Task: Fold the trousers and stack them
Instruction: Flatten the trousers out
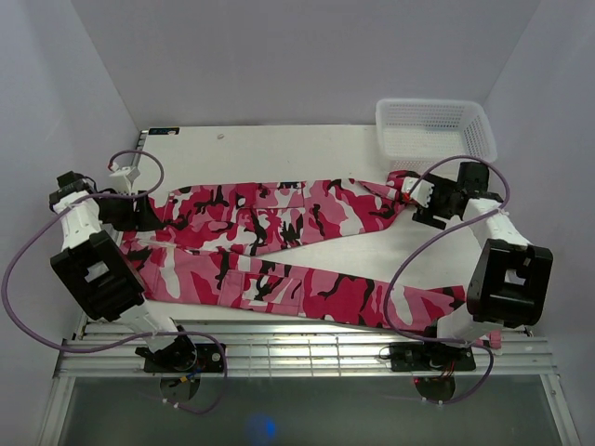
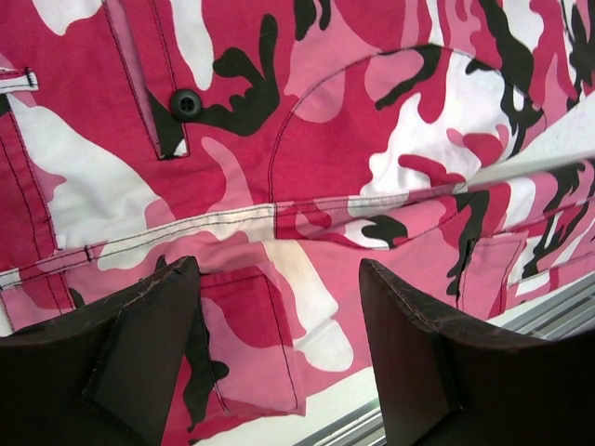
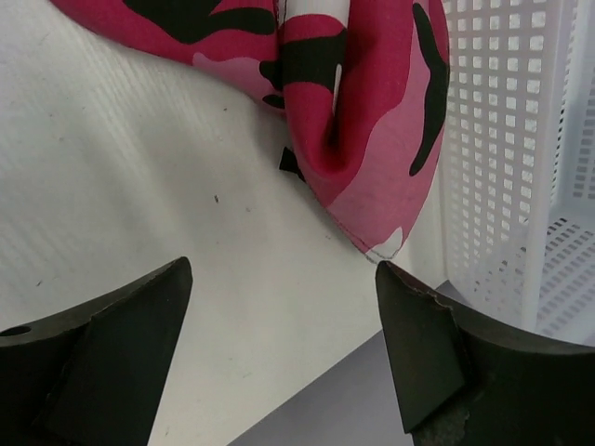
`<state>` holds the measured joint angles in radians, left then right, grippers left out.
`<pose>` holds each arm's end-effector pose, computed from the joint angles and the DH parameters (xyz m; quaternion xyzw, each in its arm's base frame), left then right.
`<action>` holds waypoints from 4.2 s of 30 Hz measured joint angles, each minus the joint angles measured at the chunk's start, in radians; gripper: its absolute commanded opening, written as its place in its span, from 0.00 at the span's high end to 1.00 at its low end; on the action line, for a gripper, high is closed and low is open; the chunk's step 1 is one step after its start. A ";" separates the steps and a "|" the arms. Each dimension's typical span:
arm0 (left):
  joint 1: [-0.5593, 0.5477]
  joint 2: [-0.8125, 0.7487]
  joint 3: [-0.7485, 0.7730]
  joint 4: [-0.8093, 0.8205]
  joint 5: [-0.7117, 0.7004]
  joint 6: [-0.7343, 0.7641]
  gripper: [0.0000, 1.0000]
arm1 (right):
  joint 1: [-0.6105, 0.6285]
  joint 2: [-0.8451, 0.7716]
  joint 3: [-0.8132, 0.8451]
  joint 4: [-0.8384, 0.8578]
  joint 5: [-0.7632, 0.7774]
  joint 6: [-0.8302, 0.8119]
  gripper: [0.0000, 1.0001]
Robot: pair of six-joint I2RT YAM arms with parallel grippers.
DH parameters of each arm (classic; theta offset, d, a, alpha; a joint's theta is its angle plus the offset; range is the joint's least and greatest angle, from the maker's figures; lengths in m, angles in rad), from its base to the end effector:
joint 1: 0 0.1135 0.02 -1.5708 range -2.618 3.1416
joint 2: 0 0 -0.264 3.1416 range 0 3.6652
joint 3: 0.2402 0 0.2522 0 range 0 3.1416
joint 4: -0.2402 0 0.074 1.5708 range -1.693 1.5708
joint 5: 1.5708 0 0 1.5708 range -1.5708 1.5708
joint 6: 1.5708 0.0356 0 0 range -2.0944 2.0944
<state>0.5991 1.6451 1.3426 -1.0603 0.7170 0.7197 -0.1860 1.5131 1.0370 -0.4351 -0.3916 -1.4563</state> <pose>0.2710 0.1567 0.2624 0.0925 0.9275 -0.2163 0.2906 0.3126 -0.0450 0.2336 -0.6013 0.7097 -0.1071 0.3512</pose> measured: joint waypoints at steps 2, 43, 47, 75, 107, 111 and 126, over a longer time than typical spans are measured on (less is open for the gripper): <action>0.005 0.020 0.000 0.020 0.009 -0.031 0.20 | 0.025 0.026 -0.027 0.090 0.030 -0.011 0.14; 0.007 0.162 -0.180 0.385 -0.278 -0.205 0.46 | 0.113 0.536 0.650 -0.803 0.587 0.021 0.57; 0.007 0.161 -0.180 0.383 -0.291 -0.212 0.46 | 0.132 0.816 1.032 -0.699 0.541 0.137 0.26; 0.007 0.135 -0.180 0.352 -0.254 -0.235 0.43 | -0.500 0.209 0.238 -0.391 -0.319 0.489 0.21; -0.178 0.569 0.342 0.573 -0.209 -0.418 0.27 | -0.279 0.134 0.105 -0.104 -0.026 0.037 0.92; -0.224 0.624 0.413 0.601 -0.312 -0.418 0.68 | -0.277 0.114 0.177 -0.224 0.067 -0.019 0.92; -0.137 0.081 -0.209 0.703 -0.348 -0.416 1.00 | -0.248 0.056 0.358 -0.697 0.491 -0.305 0.92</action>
<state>0.4625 1.7260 1.1339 -0.3573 0.3687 0.3035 -0.4339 1.5688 1.3949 -1.1320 0.0994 -1.7611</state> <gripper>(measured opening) 0.030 0.086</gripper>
